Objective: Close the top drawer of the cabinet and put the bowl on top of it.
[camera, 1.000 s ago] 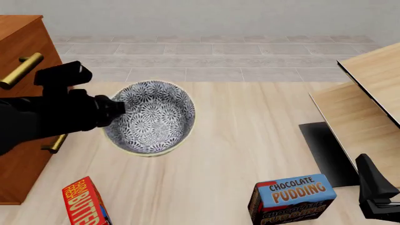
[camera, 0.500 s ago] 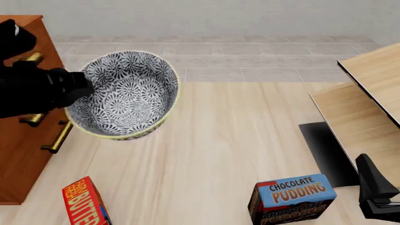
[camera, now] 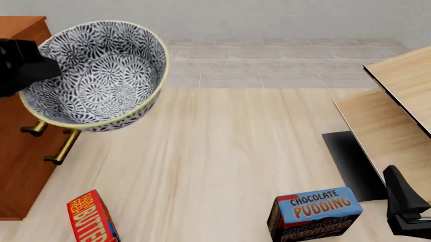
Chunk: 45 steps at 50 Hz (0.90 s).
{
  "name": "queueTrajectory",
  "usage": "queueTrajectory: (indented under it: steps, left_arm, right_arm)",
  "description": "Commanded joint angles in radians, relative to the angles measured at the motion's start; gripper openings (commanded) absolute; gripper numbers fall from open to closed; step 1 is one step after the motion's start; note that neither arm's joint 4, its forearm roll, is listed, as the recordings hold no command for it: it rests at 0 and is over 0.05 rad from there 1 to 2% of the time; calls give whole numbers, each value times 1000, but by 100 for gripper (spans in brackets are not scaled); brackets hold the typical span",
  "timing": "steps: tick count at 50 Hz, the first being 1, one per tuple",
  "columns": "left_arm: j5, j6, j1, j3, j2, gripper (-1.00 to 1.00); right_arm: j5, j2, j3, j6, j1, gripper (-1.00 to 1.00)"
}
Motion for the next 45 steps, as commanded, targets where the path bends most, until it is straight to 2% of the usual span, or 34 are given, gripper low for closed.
queueTrajectory:
  steps: [1,23,33,45]
  left_arm:
    - [58,0,56,-96,9,-100]
    - [163,2,174,-322,89,-100]
    - [205,-8,255,-440,146,-100]
    - [213,-33,357,-528,213,-100]
  right_arm:
    - [-1,-2,2,0,0,100]
    - [-1,-2,2,0,0,100]
    - [-1,-2,2,0,0,100]
    - [0,-2,2,0,0,100]
